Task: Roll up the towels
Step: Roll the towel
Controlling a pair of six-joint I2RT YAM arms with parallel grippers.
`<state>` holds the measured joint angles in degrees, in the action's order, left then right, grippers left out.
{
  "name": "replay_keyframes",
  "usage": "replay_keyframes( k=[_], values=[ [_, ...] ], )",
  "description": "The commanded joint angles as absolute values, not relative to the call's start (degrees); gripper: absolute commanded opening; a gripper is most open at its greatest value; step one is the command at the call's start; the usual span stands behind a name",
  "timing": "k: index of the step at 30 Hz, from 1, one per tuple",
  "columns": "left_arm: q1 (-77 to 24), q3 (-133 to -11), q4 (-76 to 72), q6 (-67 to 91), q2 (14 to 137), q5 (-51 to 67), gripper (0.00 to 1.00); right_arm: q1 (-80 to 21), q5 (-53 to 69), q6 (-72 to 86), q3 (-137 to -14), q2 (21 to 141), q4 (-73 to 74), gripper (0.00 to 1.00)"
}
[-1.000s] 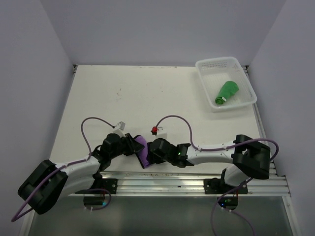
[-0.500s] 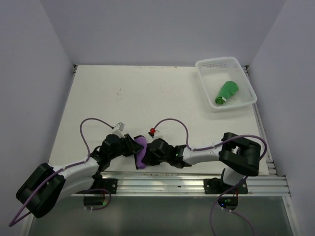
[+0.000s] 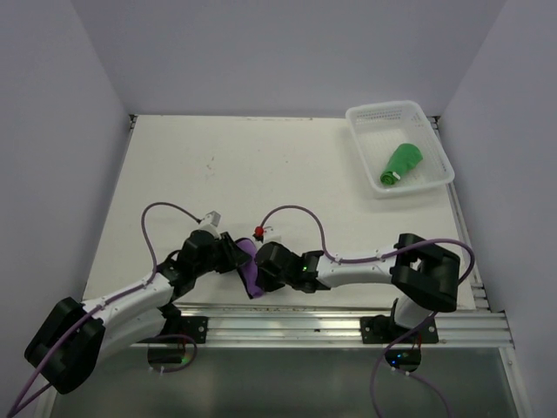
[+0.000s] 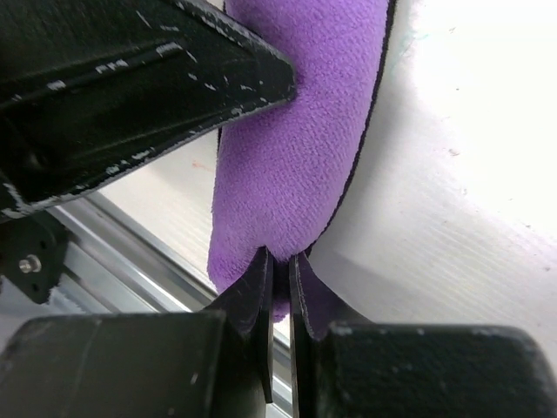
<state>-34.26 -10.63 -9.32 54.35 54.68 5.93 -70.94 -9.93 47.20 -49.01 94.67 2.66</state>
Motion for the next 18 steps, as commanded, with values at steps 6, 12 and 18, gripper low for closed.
replay_keyframes(
  k=[6, 12, 18],
  values=[
    [-34.2, -18.6, -0.8, 49.8, 56.1, 1.8, 0.36, -74.0, -19.1, 40.1, -51.7, 96.9, 15.1, 0.0],
    [-34.1, -23.7, -0.1, 49.4, 57.0, 2.0, 0.37, -76.5, -24.6, 37.9, -54.5, 97.6, 19.3, 0.0],
    [-34.1, -25.6, -0.7, 50.1, 58.2, 3.6, 0.37, -77.3, -25.9, 37.1, -56.0, 98.8, 21.0, 0.0]
  ],
)
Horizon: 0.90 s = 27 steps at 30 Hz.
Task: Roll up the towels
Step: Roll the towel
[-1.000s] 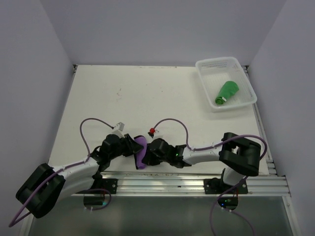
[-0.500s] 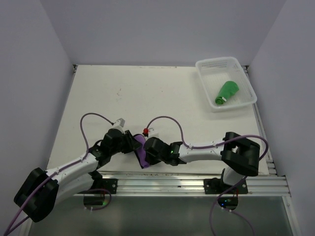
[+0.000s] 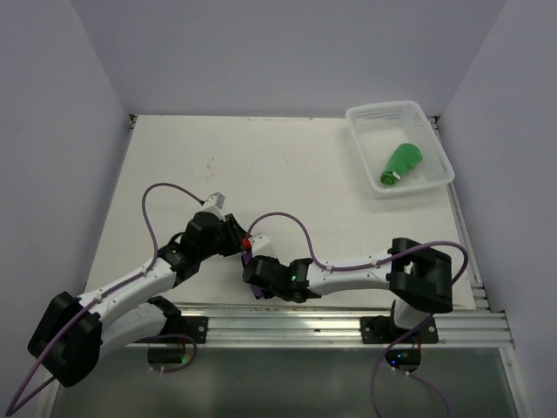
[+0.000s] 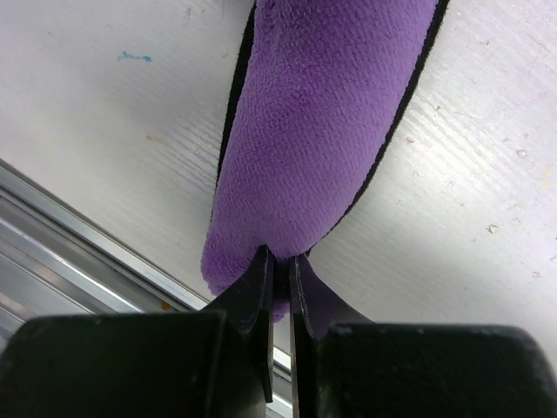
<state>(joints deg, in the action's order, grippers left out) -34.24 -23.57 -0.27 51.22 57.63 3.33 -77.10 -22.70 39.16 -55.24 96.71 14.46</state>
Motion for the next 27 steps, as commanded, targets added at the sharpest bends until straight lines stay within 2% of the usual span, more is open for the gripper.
replay_keyframes(
  k=[1, 13, 25, 27],
  values=[
    [-34.1, -25.6, -1.3, 50.4, 58.2, 4.2, 0.37, -77.4, -25.9, 37.2, -55.8, 98.9, 20.8, 0.0],
    [-34.1, -21.4, -10.8, 52.6, 62.5, 8.4, 0.36, -77.6, -26.5, 37.5, -55.8, 99.0, 20.3, 0.0],
    [-34.1, -17.8, -6.0, 48.7, 61.9, 2.6, 0.36, -77.6, -26.9, 38.0, -55.6, 98.0, 21.4, 0.0],
    [-34.1, -16.7, -5.6, 48.7, 61.1, 2.2, 0.36, -77.6, -26.7, 38.2, -55.8, 97.7, 21.4, 0.03]
  ],
)
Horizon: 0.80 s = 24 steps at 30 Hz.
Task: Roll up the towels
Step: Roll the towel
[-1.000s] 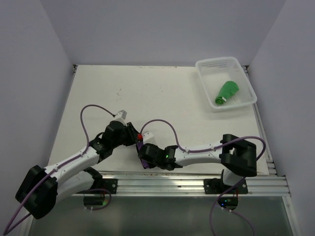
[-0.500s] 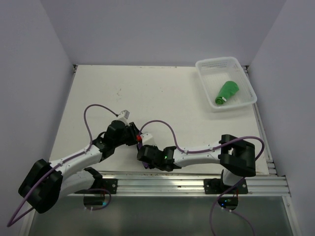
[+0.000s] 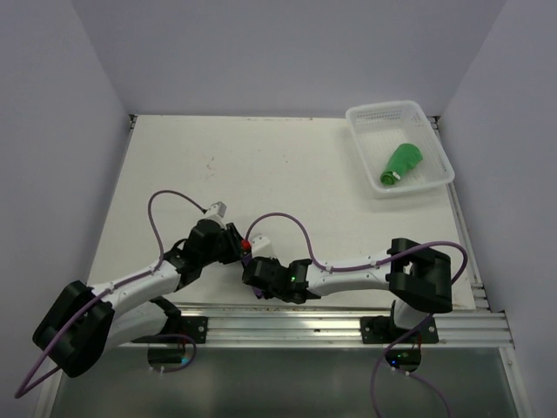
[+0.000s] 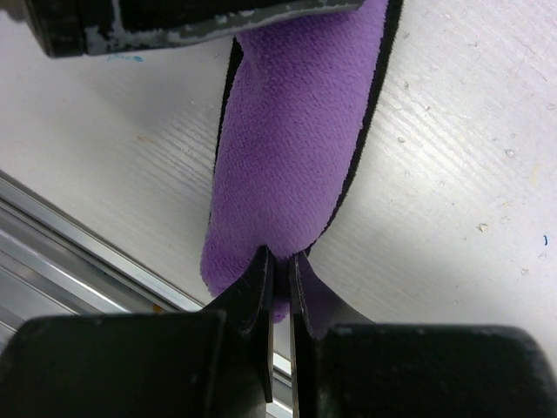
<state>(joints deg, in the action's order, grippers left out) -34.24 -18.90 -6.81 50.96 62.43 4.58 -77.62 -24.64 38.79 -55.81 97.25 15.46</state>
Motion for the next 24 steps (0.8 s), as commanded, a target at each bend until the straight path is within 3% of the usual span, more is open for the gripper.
replay_keyframes(
  k=[1, 15, 20, 24],
  values=[
    [-34.1, -16.4, -5.6, 48.7, 60.7, 2.0, 0.36, -77.5, -26.5, 38.1, -55.9, 97.6, 21.4, 0.05],
    [-34.1, -13.4, -8.1, 49.1, 61.8, 2.4, 0.36, -77.4, -25.5, 37.4, -60.5, 92.6, 24.6, 0.46],
    [-34.1, -13.7, -8.5, 49.0, 62.5, 2.7, 0.36, -77.0, -26.0, 36.7, -60.9, 92.0, 24.2, 0.67],
    [-34.1, -13.8, -8.4, 49.1, 62.3, 2.8, 0.36, -76.3, -25.0, 36.0, -61.9, 93.2, 21.9, 0.69]
  ],
)
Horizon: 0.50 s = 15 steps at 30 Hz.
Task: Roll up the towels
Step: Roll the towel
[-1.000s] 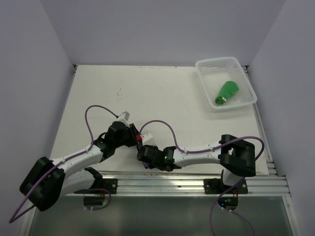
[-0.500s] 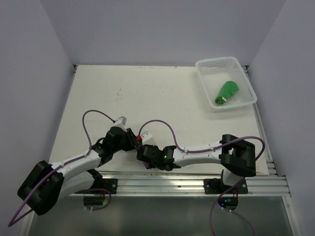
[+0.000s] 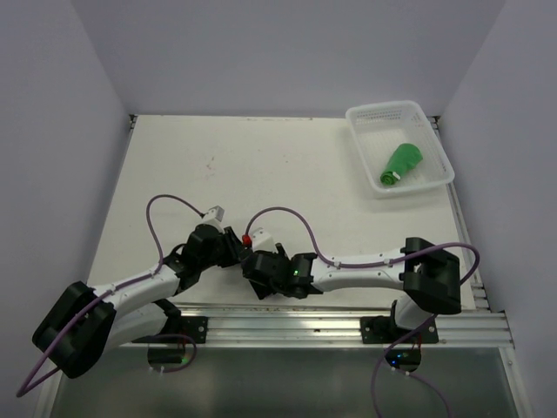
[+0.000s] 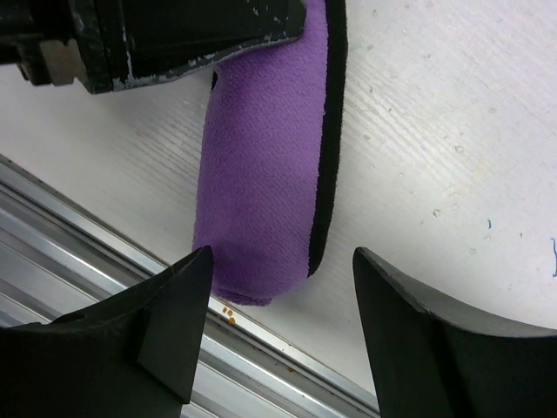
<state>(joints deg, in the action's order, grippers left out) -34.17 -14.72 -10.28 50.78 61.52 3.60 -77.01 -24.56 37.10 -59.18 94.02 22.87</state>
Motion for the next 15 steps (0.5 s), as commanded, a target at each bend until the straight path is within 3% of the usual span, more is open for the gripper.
replay_keyframes(
  k=[1, 15],
  values=[
    [-34.1, -13.7, -8.4, 49.1, 62.3, 2.8, 0.36, -75.9, -25.0, 35.9, -62.4, 93.6, 21.9, 0.69],
    [-34.1, -13.6, -7.8, 49.3, 61.7, 3.1, 0.36, -74.0, -25.7, 34.1, -67.1, 103.2, 20.0, 0.7]
  ],
)
